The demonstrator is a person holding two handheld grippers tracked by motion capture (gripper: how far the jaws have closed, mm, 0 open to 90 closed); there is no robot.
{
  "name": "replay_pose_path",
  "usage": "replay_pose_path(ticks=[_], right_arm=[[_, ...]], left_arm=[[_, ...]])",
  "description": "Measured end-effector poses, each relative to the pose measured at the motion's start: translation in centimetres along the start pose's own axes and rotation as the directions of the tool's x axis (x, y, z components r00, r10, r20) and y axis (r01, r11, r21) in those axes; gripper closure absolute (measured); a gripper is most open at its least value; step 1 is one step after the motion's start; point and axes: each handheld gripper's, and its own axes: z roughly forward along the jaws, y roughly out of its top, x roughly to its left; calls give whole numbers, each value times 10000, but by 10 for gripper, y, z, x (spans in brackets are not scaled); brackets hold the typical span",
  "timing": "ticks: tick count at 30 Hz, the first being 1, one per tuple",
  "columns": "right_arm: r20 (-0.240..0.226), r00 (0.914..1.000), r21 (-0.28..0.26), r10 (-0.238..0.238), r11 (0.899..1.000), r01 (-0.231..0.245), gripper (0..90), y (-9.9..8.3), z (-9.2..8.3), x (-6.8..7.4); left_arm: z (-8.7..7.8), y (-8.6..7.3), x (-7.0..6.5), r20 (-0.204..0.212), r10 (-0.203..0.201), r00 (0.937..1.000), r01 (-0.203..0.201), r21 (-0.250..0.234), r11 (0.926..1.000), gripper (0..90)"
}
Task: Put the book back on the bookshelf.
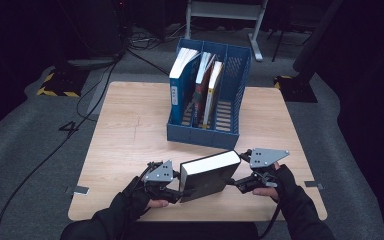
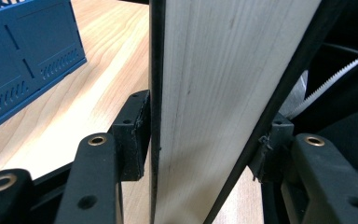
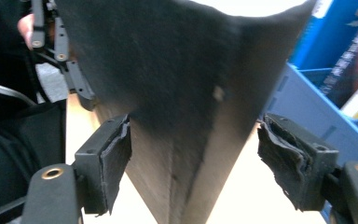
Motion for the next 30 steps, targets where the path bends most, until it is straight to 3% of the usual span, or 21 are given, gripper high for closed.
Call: replay_pose_path(ticks=[7,13,17,20,30], right_arm=[[-362,9988,32,-315,9995,317,352,4,4,0],[-701,9960,-78,-552,9985,548,428,8,-2,3],[-882,9925,122,-847,9962,861,457,16,-2,7],[-903,9919,238,-890,9955,915,457,21,-1,8],[-934,9922,937,-831,9914,918,449,42,14,14]], left_arm=[[-4,-2,9,-150,-84,9999,87,176,9998,499],[-8,-2,12,-650,153,9978,-130,348,9993,412],[-10,-4,15,-1043,35,9945,22,548,9985,350],[-7,-6,14,-1456,183,9892,-72,763,9971,319],[-3,-9,15,-2168,506,9749,-293,1004,9945,255]])
